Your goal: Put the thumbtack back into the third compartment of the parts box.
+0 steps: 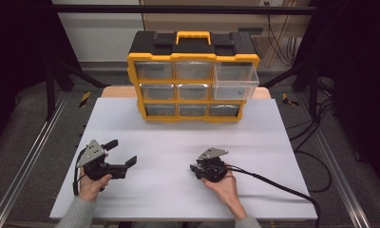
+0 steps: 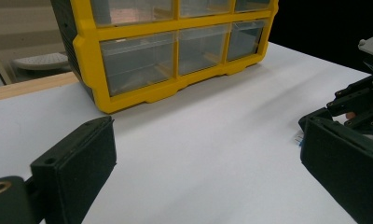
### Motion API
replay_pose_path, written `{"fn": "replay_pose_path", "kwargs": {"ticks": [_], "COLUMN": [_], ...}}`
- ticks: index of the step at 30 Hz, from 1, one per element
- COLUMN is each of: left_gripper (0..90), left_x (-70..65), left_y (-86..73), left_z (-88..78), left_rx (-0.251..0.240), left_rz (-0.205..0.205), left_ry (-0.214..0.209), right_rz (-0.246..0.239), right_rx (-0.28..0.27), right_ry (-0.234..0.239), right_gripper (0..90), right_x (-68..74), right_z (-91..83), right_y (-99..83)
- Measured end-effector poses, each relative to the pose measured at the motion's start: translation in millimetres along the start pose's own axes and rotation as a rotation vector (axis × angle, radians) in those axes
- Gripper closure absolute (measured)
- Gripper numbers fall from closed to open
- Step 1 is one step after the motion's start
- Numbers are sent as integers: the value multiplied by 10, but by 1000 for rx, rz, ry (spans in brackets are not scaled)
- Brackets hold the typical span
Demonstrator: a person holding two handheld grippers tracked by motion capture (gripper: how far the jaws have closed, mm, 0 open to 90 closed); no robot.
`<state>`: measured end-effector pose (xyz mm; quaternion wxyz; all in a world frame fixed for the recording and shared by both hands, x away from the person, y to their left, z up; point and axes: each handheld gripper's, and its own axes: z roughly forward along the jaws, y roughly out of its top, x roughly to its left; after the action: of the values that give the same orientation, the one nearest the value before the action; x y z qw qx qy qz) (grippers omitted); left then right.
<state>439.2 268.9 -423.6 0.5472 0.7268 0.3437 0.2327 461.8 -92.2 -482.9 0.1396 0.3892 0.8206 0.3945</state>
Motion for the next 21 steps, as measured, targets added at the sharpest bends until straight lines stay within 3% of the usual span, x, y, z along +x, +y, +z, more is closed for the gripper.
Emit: {"fn": "replay_pose_path", "kwargs": {"ticks": [21], "left_gripper": [28], "left_x": [1], "left_y": [0], "left_z": [-1], "left_rx": [0], "left_rz": [-1], "left_ry": [0], "right_rz": [-9], "right_rx": [14], "right_ry": [27], "right_gripper": [785], "right_x": [-4], "right_z": [16], "right_y": [-7]}}
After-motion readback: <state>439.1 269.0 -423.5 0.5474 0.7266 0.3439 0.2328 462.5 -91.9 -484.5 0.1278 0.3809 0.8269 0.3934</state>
